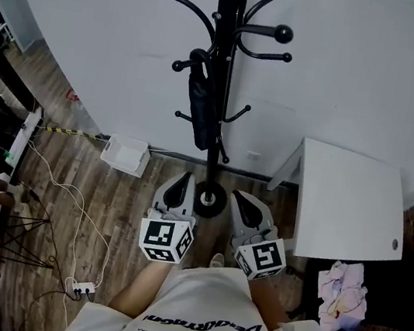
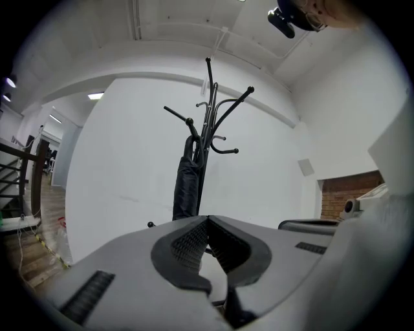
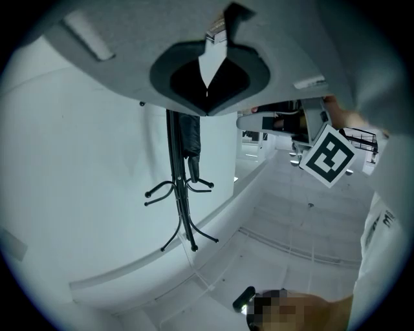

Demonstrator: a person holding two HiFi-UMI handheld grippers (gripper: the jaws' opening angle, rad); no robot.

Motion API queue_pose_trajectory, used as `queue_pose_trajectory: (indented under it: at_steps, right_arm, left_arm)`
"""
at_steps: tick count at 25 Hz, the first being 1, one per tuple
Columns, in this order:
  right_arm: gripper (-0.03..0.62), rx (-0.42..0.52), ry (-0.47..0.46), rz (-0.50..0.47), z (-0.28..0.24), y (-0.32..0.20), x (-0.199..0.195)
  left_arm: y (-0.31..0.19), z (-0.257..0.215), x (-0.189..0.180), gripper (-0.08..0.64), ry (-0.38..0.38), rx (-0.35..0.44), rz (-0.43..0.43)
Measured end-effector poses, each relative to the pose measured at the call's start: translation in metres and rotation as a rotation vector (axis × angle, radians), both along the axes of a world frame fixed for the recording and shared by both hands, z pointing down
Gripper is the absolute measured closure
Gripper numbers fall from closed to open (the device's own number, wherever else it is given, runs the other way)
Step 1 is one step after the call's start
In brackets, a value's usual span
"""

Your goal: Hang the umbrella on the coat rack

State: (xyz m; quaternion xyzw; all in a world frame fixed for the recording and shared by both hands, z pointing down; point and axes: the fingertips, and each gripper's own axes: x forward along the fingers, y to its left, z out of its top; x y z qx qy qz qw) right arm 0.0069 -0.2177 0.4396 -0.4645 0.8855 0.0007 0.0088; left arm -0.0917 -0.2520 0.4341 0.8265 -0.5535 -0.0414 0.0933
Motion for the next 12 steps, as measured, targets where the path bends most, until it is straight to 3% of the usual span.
queue_pose_trajectory:
  at_steps: [12]
  right_arm:
    - [0.592,0.003,-0.016,0.026,-0.002,-0.004,0.013]
  left_arm:
    - [0.017,0.012,0.015,0.562,-0.039,0.021,0.005]
